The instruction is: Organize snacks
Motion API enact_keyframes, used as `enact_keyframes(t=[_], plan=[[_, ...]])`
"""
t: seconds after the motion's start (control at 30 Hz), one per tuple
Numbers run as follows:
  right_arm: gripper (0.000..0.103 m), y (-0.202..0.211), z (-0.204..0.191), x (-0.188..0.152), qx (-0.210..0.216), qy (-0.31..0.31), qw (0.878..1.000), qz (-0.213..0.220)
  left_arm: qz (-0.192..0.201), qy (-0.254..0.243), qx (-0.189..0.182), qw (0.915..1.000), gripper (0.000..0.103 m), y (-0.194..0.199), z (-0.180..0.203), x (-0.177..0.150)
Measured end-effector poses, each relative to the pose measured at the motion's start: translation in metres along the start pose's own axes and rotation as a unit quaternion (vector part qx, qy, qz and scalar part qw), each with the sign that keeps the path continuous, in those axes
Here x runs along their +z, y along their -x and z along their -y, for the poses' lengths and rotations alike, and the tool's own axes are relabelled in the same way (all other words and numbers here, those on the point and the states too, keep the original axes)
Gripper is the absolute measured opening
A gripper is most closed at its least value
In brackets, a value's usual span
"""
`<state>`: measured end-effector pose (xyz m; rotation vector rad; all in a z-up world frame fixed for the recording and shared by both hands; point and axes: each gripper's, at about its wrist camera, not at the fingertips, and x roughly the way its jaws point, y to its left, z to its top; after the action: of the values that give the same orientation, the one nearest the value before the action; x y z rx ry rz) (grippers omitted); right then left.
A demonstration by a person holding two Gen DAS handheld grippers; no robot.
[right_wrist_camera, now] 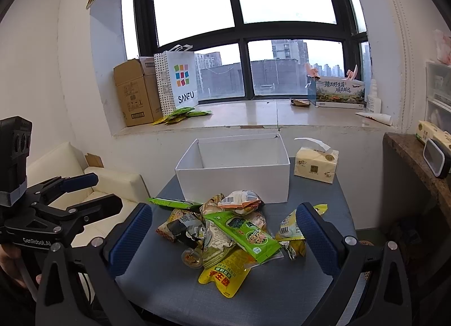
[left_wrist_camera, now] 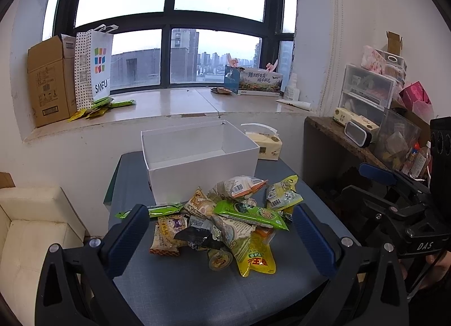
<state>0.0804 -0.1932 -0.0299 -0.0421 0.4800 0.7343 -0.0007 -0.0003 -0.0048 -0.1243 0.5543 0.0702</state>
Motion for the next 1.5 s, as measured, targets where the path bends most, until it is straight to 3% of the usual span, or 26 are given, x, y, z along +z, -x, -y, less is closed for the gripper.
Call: enact_keyframes(t=[1.5], plan=[[0.103, -0.0036, -0.0055, -0.0034, 0.003, 0.013, 1.0, -0.007, -0.002, -0.004, 0.003, 1.0, 0.103, -0.0004, 0.0031, -0.0006]])
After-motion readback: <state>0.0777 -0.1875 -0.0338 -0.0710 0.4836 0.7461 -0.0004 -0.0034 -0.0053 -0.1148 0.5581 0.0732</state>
